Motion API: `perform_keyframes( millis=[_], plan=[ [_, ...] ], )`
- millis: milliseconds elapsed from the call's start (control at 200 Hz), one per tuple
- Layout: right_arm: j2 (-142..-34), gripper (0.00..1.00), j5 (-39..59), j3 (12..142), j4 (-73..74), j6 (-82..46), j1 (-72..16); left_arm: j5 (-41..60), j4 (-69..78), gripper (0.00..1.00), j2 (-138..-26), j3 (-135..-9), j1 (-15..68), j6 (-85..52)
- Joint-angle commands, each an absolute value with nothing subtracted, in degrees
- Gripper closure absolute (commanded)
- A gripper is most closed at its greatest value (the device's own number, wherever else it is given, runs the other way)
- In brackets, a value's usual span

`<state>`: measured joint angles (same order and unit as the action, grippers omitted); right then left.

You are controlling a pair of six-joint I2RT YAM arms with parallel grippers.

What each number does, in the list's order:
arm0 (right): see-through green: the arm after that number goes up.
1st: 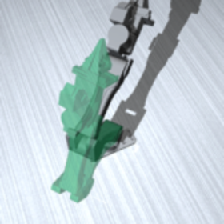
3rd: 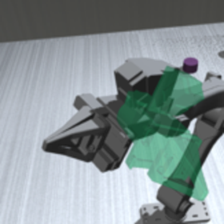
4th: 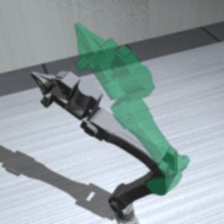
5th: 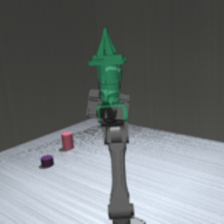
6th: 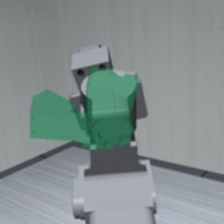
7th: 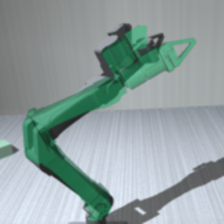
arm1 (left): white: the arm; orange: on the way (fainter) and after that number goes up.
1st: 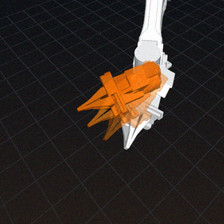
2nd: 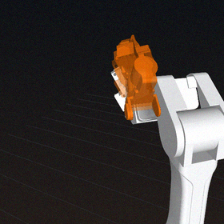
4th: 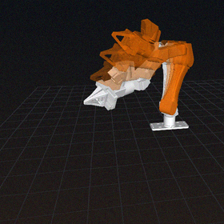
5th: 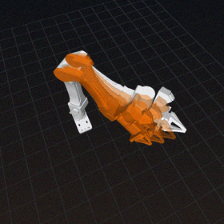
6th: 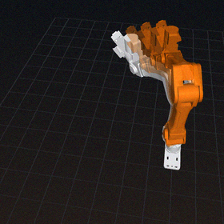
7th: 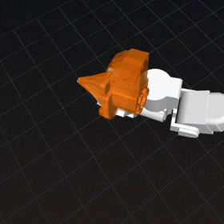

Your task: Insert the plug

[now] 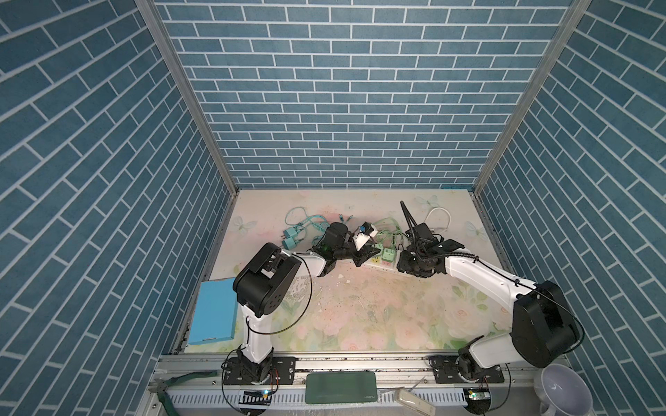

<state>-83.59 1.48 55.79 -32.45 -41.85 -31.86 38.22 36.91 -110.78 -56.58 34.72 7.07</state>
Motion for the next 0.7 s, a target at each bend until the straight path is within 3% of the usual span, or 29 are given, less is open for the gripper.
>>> perform_keyframes(
  millis=[0, 295, 695],
  plan=[
    [-85.3, 0.46, 0.11, 58.94, -31.14, -44.89, -32.73, 38.49, 36.56, 1.0, -110.41, -58.27, 34.2, 6.72],
    [-87.36, 0.48, -4.4, 60.43, -31.9, -45.62, -34.39, 38.89, 35.01, 1.0, -110.08, -58.51, 33.58, 6.24],
    [-94.08, 0.64, -8.54, 63.63, -34.74, -41.06, -34.37, 40.19, 29.8, 1.0, -109.02, -59.59, 33.66, 7.84]
  ],
)
